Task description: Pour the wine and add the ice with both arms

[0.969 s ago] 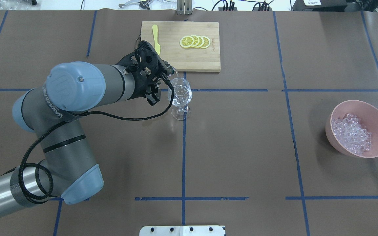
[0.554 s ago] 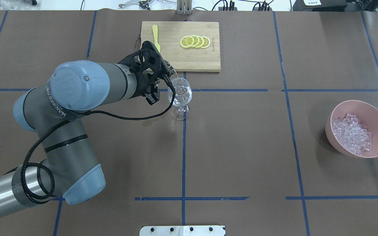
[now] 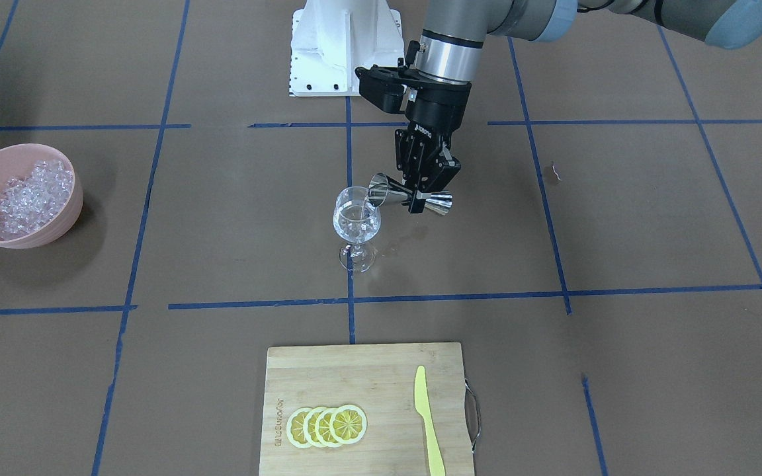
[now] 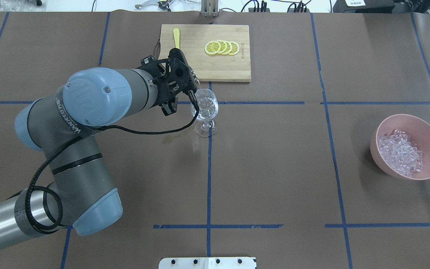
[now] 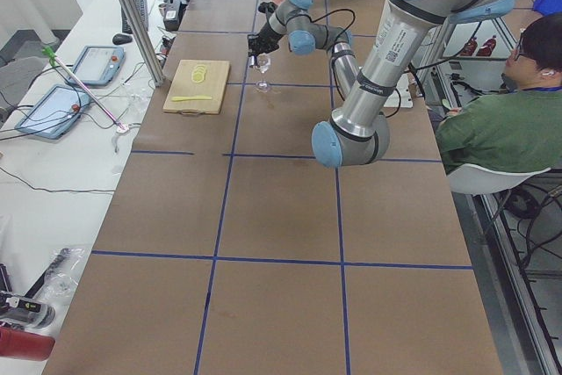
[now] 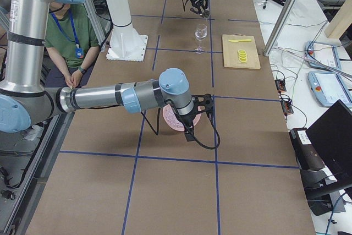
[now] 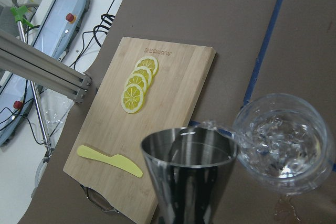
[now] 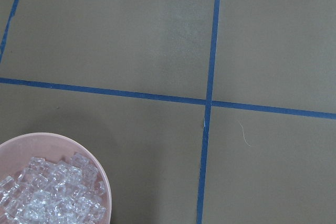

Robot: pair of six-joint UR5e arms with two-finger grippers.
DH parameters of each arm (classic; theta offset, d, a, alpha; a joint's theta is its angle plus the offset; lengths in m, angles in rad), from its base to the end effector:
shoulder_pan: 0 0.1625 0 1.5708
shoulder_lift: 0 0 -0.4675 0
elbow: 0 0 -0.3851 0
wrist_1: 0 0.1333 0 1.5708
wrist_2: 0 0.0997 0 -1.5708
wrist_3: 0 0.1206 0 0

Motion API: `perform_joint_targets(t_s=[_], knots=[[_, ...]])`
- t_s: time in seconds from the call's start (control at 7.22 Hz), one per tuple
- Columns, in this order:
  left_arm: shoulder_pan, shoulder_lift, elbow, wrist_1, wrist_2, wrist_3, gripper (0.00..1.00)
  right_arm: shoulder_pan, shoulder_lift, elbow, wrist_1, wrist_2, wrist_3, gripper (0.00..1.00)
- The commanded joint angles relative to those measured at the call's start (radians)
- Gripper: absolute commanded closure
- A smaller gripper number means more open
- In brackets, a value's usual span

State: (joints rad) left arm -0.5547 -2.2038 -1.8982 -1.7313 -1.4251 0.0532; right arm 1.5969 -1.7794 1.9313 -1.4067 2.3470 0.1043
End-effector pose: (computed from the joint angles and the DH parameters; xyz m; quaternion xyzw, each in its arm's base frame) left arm 0.4715 -0.4695 0.1860 0.4984 0.1909 0.3972 0.7466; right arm 0.0594 -0.4039 0.6124 0.1309 -0.3791 0.0001 0.9160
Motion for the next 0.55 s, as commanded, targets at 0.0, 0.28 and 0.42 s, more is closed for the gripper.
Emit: perform_joint_targets(t_s=[0.0, 0.28, 0.42], knots=[[0.022, -0.008, -0.001, 0.022, 0.055, 0.072, 1.00, 0.000, 0.000, -0.002, 0.000, 0.000, 0.000, 0.00], [0.090, -0.008, 0.001, 0.033, 0.138, 0.074, 1.00, 0.000, 0.000, -0.005, 0.000, 0.000, 0.000, 0.00], [0.091, -0.008, -0.001, 0.035, 0.140, 0.074, 1.00, 0.000, 0.000, -0.006, 0.000, 0.000, 0.000, 0.00]])
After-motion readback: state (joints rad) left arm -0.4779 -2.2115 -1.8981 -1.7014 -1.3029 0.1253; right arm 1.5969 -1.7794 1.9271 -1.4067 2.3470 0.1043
